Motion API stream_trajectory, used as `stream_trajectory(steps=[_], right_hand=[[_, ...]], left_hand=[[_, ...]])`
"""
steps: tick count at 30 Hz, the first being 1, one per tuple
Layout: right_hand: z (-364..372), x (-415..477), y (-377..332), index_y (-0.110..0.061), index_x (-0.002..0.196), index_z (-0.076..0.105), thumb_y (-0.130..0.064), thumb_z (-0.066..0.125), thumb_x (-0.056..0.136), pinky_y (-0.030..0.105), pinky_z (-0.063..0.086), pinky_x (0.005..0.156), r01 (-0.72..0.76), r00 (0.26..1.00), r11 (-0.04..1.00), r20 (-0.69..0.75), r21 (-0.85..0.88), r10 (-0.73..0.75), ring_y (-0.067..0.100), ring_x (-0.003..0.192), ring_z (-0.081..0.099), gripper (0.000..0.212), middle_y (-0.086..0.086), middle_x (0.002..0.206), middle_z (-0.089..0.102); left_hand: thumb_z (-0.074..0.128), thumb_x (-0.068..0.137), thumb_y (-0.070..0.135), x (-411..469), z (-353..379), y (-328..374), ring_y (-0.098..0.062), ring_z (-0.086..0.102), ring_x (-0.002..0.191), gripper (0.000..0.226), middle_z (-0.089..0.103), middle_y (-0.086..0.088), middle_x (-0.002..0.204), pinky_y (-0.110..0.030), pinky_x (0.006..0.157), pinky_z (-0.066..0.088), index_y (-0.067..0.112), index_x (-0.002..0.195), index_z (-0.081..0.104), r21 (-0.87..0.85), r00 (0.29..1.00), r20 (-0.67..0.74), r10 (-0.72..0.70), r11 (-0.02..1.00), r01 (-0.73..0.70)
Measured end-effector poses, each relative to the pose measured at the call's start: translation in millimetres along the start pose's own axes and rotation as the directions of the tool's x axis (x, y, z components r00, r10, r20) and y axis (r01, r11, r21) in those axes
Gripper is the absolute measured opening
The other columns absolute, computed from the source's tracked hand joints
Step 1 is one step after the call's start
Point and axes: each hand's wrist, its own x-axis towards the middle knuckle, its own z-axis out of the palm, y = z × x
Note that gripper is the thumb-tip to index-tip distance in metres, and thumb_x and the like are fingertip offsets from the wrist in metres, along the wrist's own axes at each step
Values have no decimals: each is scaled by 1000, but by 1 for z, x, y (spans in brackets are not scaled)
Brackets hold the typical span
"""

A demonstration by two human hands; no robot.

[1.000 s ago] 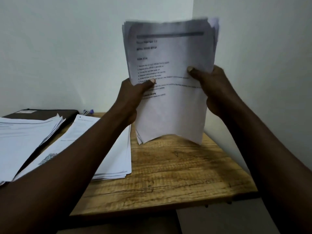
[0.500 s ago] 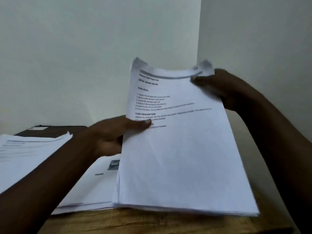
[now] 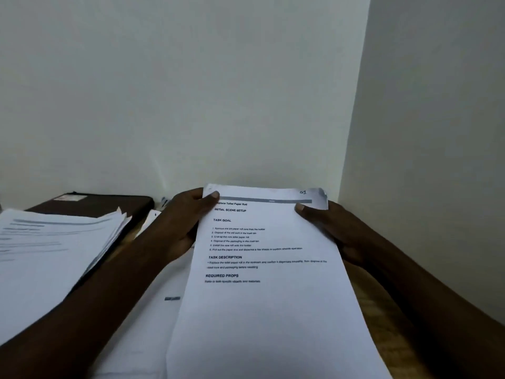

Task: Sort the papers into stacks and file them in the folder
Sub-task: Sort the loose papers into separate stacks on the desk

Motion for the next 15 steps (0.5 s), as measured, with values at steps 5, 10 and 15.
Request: stream_trajectory(steps=[5,10,15], right_hand=[[1,5,9,-7,105,62,-19,62,93,27,57,65,-10,999,1000,-50,-1,10,18,78,70,16,4,88,73],[-2,8,7,-1,112,66,-20,58,96,29,56,68,39,978,997,-202,-68,-53,22,81,66,26,13,96,71],[-10,4,4,-9,110,71,-10,60,94,29,57,80,96,951,985,-280,-146,-134,21,92,68,19,14,110,71]], left_hand=[[55,98,7,0,5,-32,-22,72,79,21,74,-15,99,-33,69,62,2,116,65,63,991,-99,94,994,-88],[54,98,4,-1,3,-32,-32,69,87,22,70,-22,106,-44,79,59,-3,118,62,-23,991,-111,80,996,-83],[54,98,5,-1,7,-32,-27,71,78,16,73,-17,96,-40,69,62,3,110,65,-61,990,-112,81,994,-88]])
